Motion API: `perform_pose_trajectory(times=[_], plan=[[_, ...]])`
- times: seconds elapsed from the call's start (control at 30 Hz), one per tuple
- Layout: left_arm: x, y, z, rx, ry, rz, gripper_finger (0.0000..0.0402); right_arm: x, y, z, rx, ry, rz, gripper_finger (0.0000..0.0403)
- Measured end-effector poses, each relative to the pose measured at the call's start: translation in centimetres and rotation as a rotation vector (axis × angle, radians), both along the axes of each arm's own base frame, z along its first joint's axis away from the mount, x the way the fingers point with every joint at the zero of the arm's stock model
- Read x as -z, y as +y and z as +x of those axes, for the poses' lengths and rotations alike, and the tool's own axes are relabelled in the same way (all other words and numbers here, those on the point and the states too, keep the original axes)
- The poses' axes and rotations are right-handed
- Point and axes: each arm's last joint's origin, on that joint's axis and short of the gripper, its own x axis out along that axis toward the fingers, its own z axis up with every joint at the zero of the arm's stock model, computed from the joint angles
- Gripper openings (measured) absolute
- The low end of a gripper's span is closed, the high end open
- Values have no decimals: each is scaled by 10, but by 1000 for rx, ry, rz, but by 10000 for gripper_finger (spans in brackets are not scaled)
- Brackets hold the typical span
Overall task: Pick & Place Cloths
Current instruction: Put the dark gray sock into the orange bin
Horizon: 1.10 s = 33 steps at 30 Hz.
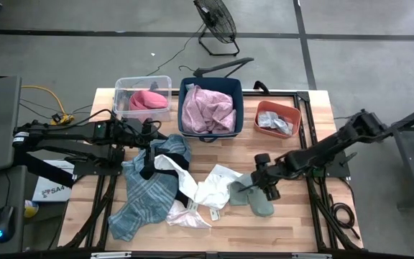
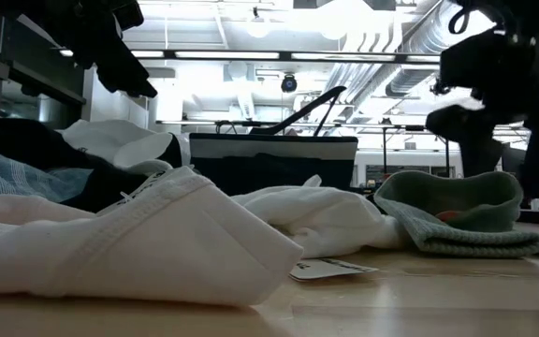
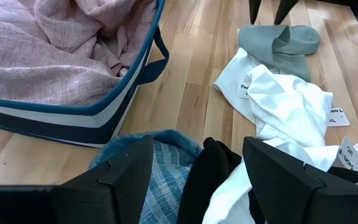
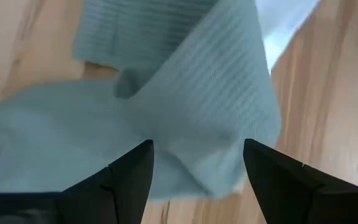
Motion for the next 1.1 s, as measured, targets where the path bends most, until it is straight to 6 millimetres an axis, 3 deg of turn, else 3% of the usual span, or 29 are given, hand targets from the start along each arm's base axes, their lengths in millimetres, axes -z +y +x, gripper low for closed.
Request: perform_pose_trajectory(times=[0.37, 0.57, 0.83, 1.1], plan=[[0, 0, 0, 0, -1, 0, 243, 28, 10, 16, -30, -1, -64, 223], [0, 0, 0, 0, -4, 0, 243, 35, 12, 19, -46, 25, -31, 154], [0, 0, 0, -1, -3, 0, 243, 34, 14, 21, 48, 18, 45, 21], [0, 0, 0, 0, -3, 0, 243, 13, 11, 22, 291, -53, 189, 8]])
